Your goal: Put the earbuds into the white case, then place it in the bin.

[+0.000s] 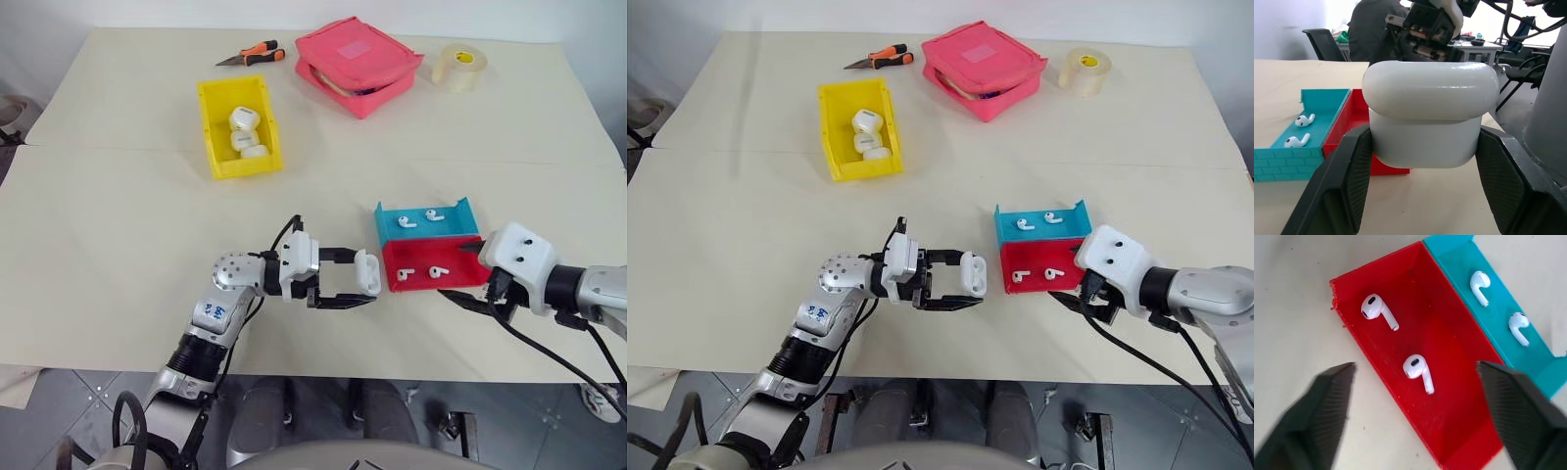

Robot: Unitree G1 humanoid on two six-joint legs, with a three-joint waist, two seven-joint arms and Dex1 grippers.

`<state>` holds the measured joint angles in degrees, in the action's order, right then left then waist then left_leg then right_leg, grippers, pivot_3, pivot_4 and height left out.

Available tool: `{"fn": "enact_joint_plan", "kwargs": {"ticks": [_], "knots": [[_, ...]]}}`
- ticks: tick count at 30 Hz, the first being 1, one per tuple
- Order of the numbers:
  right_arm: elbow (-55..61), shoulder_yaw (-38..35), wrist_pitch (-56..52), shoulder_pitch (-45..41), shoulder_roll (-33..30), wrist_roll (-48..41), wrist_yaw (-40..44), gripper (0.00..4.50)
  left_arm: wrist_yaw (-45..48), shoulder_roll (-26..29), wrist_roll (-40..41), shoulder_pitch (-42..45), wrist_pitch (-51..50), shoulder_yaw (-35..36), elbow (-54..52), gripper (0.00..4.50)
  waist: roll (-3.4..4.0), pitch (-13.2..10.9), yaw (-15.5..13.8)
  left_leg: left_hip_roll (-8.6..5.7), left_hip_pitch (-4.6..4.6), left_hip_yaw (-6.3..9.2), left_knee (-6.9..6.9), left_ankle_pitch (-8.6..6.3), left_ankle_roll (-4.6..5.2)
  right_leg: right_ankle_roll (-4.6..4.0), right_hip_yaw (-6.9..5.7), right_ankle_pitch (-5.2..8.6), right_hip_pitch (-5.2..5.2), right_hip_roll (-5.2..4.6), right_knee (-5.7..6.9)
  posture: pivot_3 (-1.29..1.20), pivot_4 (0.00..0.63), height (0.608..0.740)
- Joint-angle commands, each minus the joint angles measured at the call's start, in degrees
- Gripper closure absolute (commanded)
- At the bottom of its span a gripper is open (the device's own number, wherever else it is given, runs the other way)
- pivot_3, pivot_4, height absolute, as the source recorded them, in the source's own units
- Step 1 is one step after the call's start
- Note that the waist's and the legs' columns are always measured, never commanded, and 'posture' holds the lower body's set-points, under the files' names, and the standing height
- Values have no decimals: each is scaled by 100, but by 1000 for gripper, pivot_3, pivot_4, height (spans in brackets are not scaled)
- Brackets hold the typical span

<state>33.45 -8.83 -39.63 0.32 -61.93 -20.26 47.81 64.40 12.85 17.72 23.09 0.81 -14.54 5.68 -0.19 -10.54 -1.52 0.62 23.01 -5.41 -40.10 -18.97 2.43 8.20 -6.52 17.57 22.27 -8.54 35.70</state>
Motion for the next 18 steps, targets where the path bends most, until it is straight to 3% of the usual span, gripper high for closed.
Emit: {"fn": "enact_joint_plan", "kwargs": {"ticks": [1, 6, 13, 18], "knots": [[59, 120, -407, -160, 84, -6, -185, 1531, -24, -77, 101, -87, 95, -7, -125, 1721, 0, 0, 4, -1, 0, 1, 0, 0, 0, 0, 0, 0, 0, -1, 0, 0, 150, 740], [122, 240, -235, -115, 260, 150, -286, 1531, -107, -116, 97, -115, 77, 28, -173, 1721, 1, 0, 2, 0, 2, 5, -1, 0, 0, 0, -5, 0, -1, 0, -1, 0, 150, 740], [-245, 610, -387, -527, -26, 398, -82, 1531, -114, -87, 127, -142, 54, 31, -242, 1721, 1, 0, 10, 0, 2, 4, -1, 0, 0, 0, -6, 0, -2, 0, -2, 0, 150, 740], [-358, 893, -503, -897, -232, 374, 246, 2662, -105, -76, 138, -161, 44, 21, -286, 1721, 1, 1, 10, 2, 2, 6, 0, 0, 0, 0, -9, 0, -2, 0, -3, 0, 150, 740]]}}
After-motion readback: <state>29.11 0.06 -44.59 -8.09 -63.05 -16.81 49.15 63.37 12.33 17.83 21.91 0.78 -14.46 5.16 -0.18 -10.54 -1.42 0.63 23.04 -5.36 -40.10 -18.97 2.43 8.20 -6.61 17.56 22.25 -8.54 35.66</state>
